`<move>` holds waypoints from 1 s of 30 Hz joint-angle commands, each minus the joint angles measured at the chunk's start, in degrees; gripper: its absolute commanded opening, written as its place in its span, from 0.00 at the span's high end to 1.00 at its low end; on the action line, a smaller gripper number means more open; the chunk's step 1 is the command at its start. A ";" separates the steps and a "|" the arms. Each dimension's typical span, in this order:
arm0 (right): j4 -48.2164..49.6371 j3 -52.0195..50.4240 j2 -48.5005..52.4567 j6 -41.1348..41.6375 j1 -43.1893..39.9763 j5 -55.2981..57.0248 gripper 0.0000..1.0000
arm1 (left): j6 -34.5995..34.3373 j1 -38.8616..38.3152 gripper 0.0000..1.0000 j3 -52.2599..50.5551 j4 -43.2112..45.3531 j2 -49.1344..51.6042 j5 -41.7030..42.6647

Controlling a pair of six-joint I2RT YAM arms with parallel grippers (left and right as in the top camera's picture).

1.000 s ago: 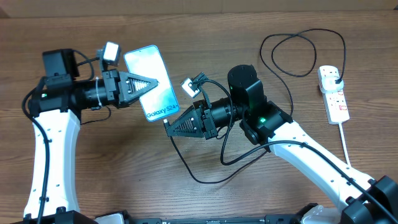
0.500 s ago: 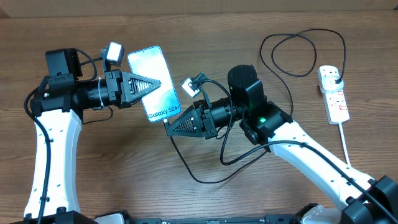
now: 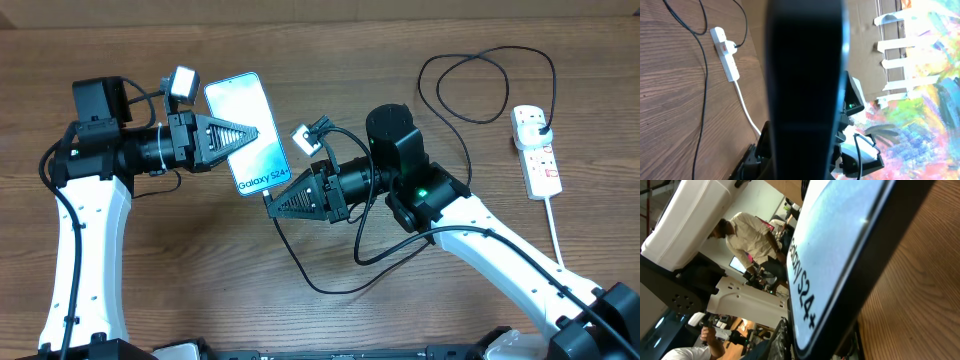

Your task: Plug charger to phone and switch on socket

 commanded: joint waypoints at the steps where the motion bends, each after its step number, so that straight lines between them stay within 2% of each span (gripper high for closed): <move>1: 0.44 0.55 -0.28 0.22 0.15 0.33 0.96 | -3.08 -0.04 0.96 1.29 1.42 -1.18 3.26; 30: 0.46 0.55 -0.28 0.24 -1.33 -1.46 0.96 | -2.69 -0.11 0.96 1.27 3.89 -1.18 2.38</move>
